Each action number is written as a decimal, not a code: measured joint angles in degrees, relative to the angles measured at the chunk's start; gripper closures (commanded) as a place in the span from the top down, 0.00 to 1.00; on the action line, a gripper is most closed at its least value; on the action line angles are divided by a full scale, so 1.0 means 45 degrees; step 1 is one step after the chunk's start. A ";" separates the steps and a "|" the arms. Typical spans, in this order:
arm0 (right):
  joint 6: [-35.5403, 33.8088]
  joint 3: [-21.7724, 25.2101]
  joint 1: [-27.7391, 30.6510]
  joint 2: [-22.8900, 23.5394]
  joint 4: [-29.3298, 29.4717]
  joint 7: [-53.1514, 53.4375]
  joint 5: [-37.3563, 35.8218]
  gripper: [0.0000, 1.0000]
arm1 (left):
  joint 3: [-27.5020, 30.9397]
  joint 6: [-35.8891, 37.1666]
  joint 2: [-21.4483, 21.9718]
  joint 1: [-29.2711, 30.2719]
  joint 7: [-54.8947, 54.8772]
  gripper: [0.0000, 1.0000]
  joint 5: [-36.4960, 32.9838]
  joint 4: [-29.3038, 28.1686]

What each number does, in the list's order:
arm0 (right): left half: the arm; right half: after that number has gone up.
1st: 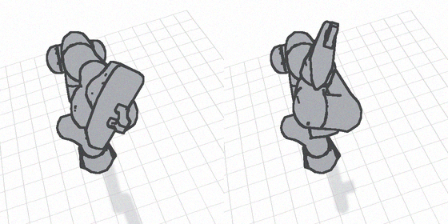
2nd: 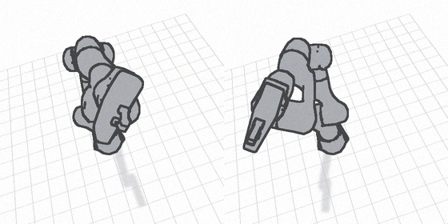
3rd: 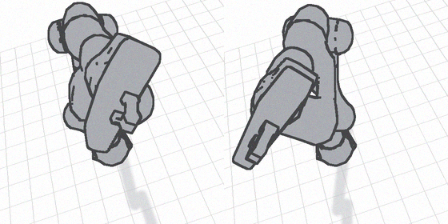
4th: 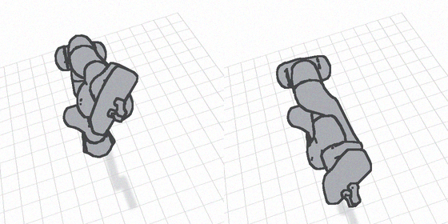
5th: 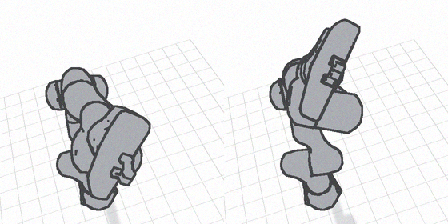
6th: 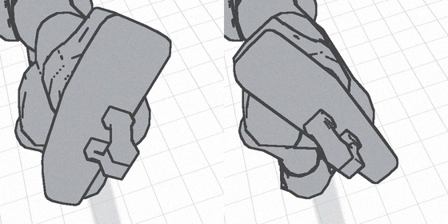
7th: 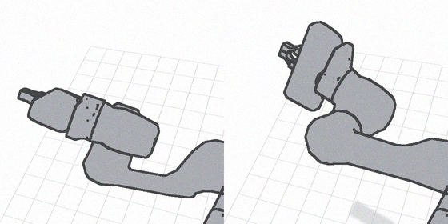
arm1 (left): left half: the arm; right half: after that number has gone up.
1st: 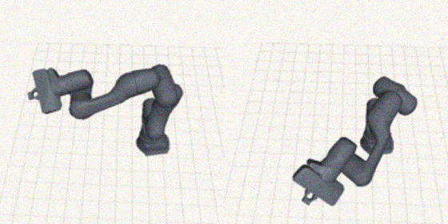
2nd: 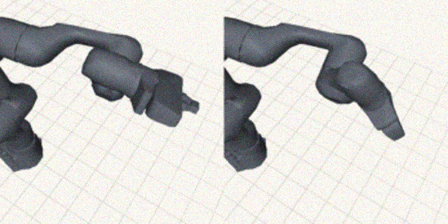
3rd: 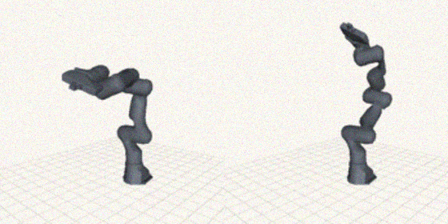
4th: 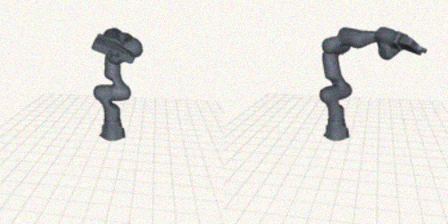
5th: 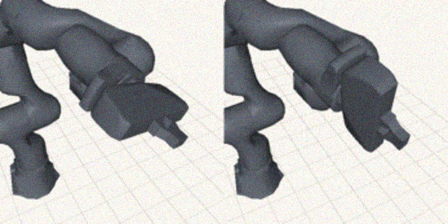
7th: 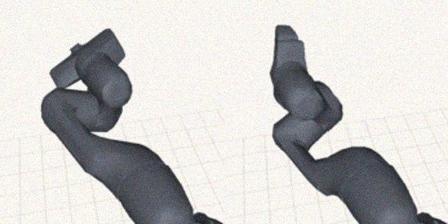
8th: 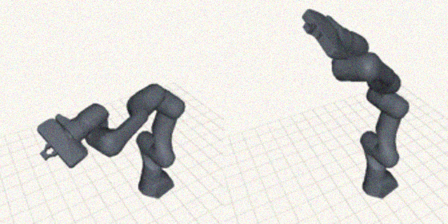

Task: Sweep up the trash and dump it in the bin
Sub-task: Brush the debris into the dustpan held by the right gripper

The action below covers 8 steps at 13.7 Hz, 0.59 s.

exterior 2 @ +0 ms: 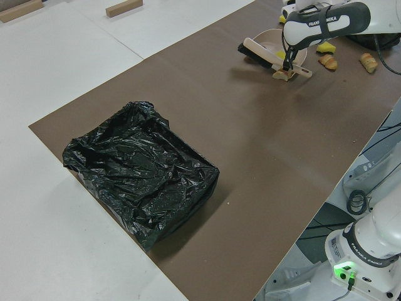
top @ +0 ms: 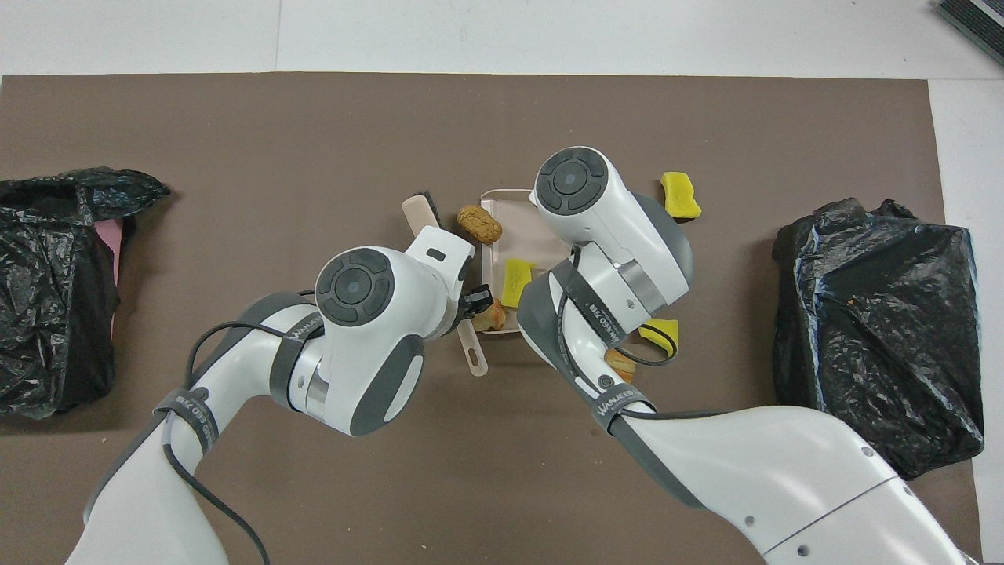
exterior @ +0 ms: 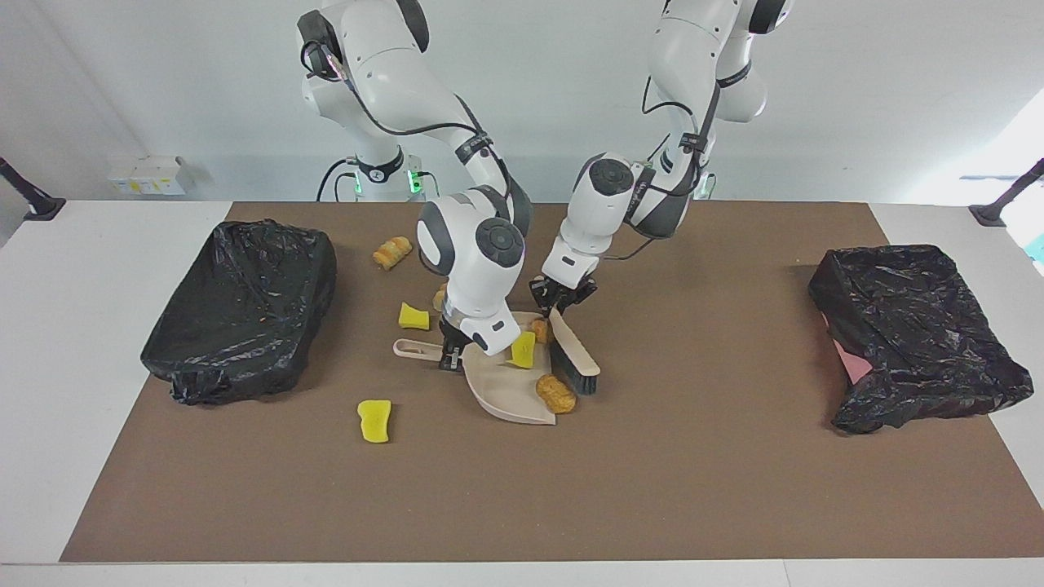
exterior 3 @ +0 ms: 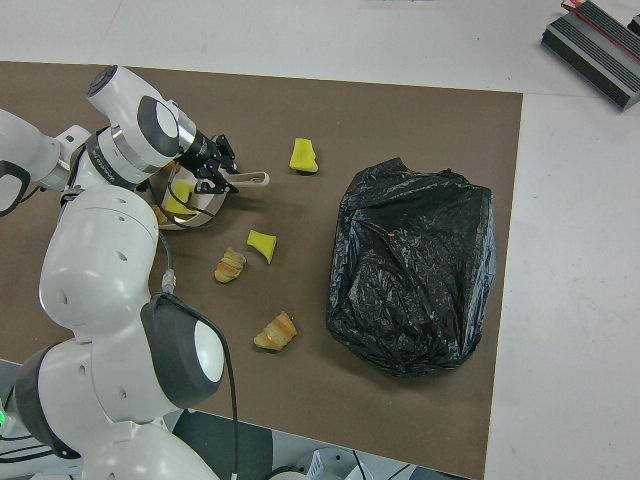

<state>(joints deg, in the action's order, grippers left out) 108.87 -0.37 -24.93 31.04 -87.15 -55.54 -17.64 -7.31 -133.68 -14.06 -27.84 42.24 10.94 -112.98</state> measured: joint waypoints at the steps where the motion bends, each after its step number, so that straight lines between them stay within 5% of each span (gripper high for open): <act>1: 0.0000 0.0000 0.0000 0.0000 0.0000 0.0000 0.0000 0.00 | 0.0006 0.0805 0.0060 0.0210 -0.0035 0.00 0.0014 0.0257; 5: 0.0073 0.0000 0.0001 -0.0023 -0.0051 0.0000 0.0000 0.00 | 0.0040 0.3680 0.0291 0.0467 -0.0637 0.00 0.0027 0.0688; 8: 0.0106 0.0001 0.0002 -0.0048 -0.0091 0.0000 0.0000 0.00 | -0.0089 0.3407 0.0644 0.0395 -0.0713 0.00 0.0032 -0.0090</act>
<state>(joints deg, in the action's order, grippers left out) 109.34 -0.37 -24.92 30.82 -87.56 -55.54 -17.64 -7.71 -118.35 -11.16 -26.06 39.03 11.08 -113.39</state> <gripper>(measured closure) 0.683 0.740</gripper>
